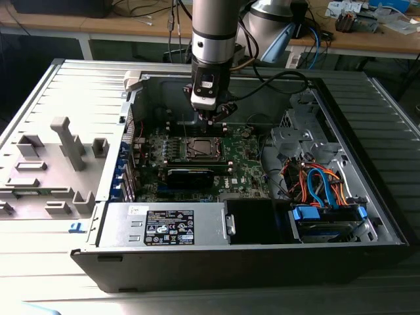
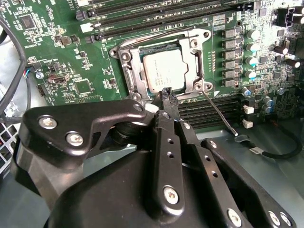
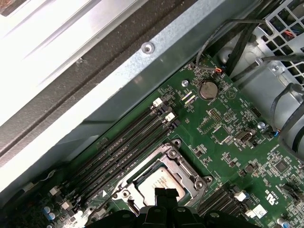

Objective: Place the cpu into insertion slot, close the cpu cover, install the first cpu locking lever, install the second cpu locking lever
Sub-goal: 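Install the first cpu locking lever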

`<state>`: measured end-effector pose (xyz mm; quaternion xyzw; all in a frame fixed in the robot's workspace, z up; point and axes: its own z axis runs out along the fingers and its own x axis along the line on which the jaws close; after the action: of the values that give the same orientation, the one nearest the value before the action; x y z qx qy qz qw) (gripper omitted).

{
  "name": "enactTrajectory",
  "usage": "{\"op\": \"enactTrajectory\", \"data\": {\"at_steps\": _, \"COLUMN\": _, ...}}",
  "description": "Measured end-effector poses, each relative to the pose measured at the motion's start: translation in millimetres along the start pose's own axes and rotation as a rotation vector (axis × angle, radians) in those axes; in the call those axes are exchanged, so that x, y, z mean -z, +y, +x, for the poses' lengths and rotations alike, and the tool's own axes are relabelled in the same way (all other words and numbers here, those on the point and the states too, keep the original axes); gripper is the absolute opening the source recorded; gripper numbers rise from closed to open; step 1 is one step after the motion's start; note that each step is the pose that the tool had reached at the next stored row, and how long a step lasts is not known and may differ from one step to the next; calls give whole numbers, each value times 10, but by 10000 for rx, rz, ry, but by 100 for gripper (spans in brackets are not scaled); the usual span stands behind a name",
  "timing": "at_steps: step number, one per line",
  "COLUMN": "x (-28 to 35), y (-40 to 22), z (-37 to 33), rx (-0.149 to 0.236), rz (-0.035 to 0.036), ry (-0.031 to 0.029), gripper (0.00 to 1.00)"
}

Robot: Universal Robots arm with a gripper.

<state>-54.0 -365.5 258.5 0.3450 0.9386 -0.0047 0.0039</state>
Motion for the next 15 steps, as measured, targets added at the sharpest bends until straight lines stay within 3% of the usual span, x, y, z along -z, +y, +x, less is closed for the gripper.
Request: {"op": "enactTrajectory", "data": {"at_steps": 15, "x": 0, "y": 0, "z": 0, "rx": 104, "rz": -1, "ry": 0, "gripper": 11}}
